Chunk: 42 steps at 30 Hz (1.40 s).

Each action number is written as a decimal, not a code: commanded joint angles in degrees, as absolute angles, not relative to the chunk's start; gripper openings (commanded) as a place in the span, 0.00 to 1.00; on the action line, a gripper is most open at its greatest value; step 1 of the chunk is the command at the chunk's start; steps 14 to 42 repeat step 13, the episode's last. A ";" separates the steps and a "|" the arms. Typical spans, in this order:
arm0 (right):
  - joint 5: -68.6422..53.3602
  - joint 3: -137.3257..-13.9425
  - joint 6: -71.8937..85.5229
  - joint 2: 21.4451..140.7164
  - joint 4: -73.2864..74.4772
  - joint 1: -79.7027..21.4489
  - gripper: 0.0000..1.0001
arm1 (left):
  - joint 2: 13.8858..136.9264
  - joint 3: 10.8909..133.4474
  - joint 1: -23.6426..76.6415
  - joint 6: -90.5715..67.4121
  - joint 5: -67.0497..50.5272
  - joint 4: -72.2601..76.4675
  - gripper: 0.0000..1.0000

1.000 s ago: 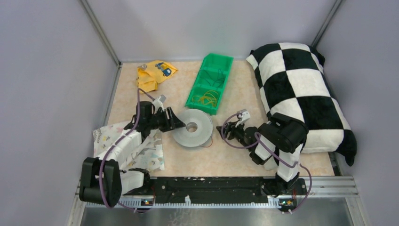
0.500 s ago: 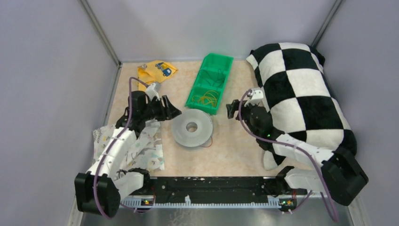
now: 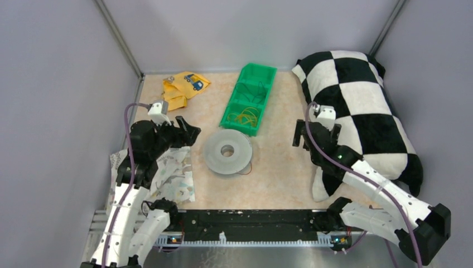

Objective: Wrap the cables

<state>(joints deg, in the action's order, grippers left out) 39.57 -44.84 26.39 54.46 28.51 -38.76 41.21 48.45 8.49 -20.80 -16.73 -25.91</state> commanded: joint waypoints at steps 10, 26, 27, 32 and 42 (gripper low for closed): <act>48.13 -43.94 35.70 50.36 34.31 -38.41 0.99 | 35.84 44.13 8.26 -21.97 -6.68 -29.19 0.89; 48.90 -44.26 36.59 50.43 34.65 -38.39 0.99 | 35.28 44.23 8.26 -21.72 -5.79 -29.19 0.91; 48.90 -44.26 36.59 50.43 34.65 -38.39 0.99 | 35.28 44.23 8.26 -21.72 -5.79 -29.19 0.91; 48.90 -44.26 36.59 50.43 34.65 -38.39 0.99 | 35.28 44.23 8.26 -21.72 -5.79 -29.19 0.91; 48.90 -44.26 36.59 50.43 34.65 -38.39 0.99 | 35.28 44.23 8.26 -21.72 -5.79 -29.19 0.91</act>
